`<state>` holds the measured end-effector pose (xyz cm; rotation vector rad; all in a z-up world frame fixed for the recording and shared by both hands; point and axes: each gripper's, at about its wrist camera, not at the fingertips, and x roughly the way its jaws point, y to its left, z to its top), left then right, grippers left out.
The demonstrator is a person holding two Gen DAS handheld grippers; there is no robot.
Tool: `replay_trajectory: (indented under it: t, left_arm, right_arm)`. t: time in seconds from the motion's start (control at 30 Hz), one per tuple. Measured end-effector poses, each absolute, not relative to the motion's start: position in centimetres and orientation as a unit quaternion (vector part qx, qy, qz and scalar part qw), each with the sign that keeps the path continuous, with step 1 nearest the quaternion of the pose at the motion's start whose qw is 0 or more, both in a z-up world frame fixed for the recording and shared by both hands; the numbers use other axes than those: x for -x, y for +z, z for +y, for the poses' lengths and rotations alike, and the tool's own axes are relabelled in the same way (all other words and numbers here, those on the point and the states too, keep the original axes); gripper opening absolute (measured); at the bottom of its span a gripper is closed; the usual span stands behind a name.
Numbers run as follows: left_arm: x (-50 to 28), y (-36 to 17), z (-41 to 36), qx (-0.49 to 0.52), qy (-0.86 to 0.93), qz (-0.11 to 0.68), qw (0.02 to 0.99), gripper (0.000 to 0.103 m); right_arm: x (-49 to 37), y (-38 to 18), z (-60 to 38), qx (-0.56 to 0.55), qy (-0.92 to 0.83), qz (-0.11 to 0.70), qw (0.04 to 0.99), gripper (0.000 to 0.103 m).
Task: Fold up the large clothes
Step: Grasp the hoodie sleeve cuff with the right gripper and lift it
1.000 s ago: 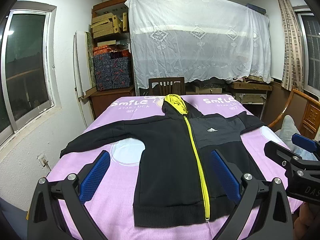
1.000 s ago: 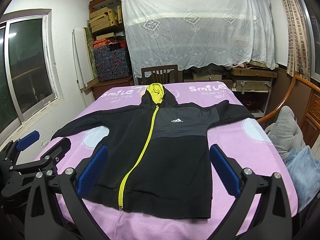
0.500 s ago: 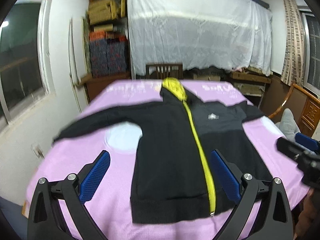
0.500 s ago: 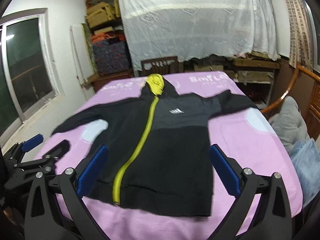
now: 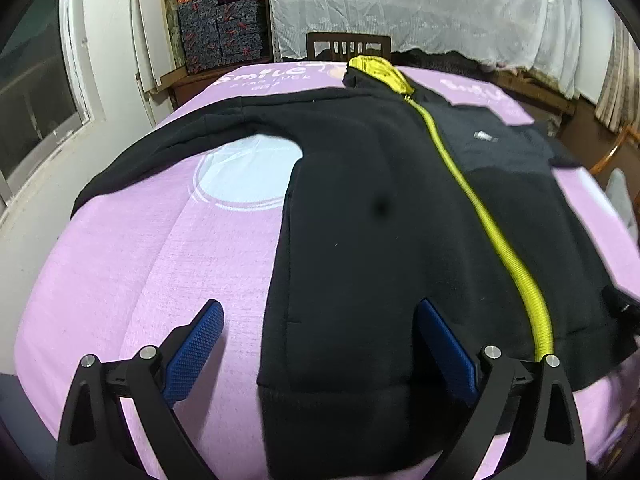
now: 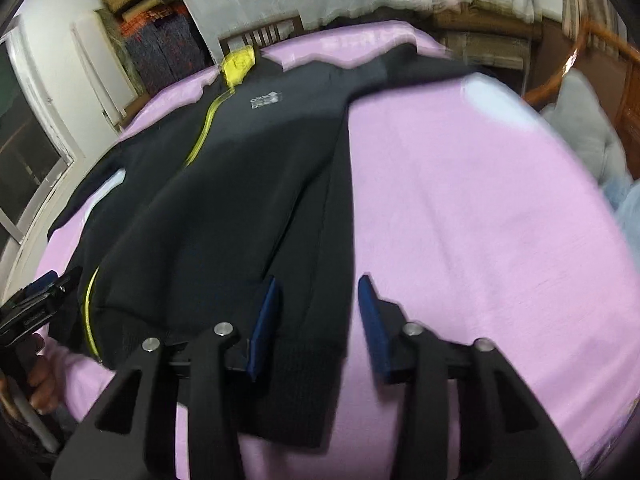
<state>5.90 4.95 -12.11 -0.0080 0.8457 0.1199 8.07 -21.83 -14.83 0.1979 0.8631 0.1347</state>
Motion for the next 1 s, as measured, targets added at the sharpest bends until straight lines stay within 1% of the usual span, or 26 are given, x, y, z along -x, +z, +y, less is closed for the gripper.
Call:
replay_trajectory:
  t: [0.1, 0.17, 0.2, 0.27, 0.3, 0.33, 0.4, 0.47, 0.53, 0.63, 0.77, 0.9, 1.0]
  left_arm:
    - [-6.4, -12.0, 5.1, -0.002, 0.056, 0.414, 0.908, 0.099]
    - [-7.1, -11.0, 5.5, 0.008, 0.047, 0.418, 0.907, 0.099]
    - [-7.6, -10.3, 5.9, 0.018, 0.043, 0.418, 0.907, 0.099]
    - [-9.5, -8.2, 6.7, 0.043, 0.033, 0.412, 0.910, 0.099]
    - [-10.6, -7.4, 6.6, 0.046, 0.032, 0.409, 0.911, 0.099]
    - [-11.6, -6.7, 6.6, 0.048, 0.031, 0.405, 0.913, 0.099]
    - [-14.2, -5.5, 6.2, 0.047, 0.035, 0.391, 0.919, 0.099]
    - [-17.8, -5.0, 5.5, 0.043, 0.047, 0.391, 0.918, 0.099]
    - [-20.8, -5.3, 5.3, 0.056, 0.049, 0.403, 0.912, 0.099]
    - [-24.2, -6.3, 4.9, 0.080, 0.041, 0.418, 0.904, 0.099]
    - [-26.7, -8.4, 4.3, 0.067, 0.054, 0.426, 0.901, 0.099]
    - [-28.2, -11.2, 5.1, 0.082, 0.053, 0.461, 0.882, 0.099]
    - [-27.9, -11.8, 5.5, 0.079, 0.063, 0.452, 0.886, 0.099]
  right_arm:
    - [-7.9, -14.8, -21.7, -0.076, 0.075, 0.427, 0.898, 0.038]
    - [-8.8, -14.1, -23.4, -0.112, 0.090, 0.432, 0.890, 0.038]
    - [-9.4, -13.4, -24.5, -0.133, 0.091, 0.428, 0.889, 0.040]
    - [-11.7, -11.2, -27.3, -0.182, 0.081, 0.407, 0.891, 0.050]
    - [-12.9, -10.3, -28.8, -0.205, 0.070, 0.393, 0.894, 0.060]
    - [-14.6, -9.3, -30.6, -0.233, 0.051, 0.370, 0.898, 0.067]
    - [-17.9, -8.4, -32.9, -0.266, 0.026, 0.347, 0.899, 0.070]
    - [-21.7, -8.5, -35.3, -0.307, -0.001, 0.339, 0.889, 0.069]
    - [-24.7, -9.3, -37.2, -0.347, -0.025, 0.338, 0.874, 0.054]
    - [-27.7, -11.0, -38.9, -0.389, -0.039, 0.355, 0.849, 0.051]
    - [-30.4, -13.7, -40.3, -0.435, -0.054, 0.364, 0.822, 0.050]
    - [-33.0, -15.4, -41.1, -0.452, -0.057, 0.365, 0.812, 0.050]
    - [-34.3, -16.0, -41.4, -0.461, -0.055, 0.352, 0.813, 0.048]
